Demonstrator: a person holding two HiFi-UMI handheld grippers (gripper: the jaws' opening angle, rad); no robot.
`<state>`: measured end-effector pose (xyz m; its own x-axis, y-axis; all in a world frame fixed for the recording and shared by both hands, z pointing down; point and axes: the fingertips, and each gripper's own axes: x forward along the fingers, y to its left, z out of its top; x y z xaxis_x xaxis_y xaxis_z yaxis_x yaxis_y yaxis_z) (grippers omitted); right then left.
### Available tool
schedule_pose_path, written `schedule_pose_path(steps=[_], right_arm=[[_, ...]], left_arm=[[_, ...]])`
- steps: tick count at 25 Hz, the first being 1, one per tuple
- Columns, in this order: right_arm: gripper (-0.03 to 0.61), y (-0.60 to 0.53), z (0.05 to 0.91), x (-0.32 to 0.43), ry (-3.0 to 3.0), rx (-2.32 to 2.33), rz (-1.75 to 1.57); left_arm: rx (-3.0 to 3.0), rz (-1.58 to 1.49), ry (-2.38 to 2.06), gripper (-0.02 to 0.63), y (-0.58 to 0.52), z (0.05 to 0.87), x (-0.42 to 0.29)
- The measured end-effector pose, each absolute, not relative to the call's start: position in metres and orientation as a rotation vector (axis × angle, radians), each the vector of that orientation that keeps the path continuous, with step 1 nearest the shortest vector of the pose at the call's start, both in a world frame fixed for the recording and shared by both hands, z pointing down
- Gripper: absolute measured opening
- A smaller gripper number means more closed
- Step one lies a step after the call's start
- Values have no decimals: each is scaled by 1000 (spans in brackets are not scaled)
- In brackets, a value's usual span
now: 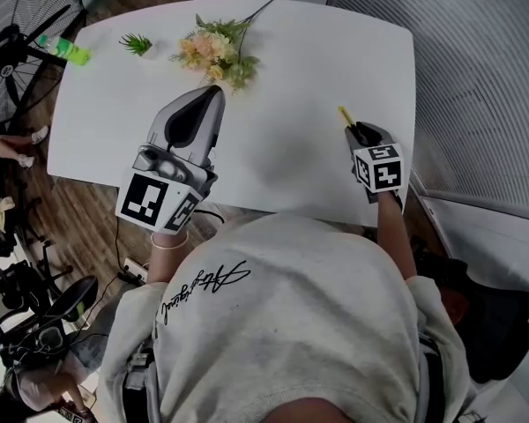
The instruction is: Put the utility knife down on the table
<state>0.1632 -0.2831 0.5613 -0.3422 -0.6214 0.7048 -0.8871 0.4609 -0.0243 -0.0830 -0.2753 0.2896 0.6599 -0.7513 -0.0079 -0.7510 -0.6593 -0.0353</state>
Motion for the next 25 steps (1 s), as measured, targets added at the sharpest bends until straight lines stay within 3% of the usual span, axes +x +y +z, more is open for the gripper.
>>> schedule_pose_path(steps=[25], right_arm=[[186, -290, 474, 162, -2322, 1441, 482]], left_arm=[[-2863, -11, 1231, -2, -279, 298, -68]])
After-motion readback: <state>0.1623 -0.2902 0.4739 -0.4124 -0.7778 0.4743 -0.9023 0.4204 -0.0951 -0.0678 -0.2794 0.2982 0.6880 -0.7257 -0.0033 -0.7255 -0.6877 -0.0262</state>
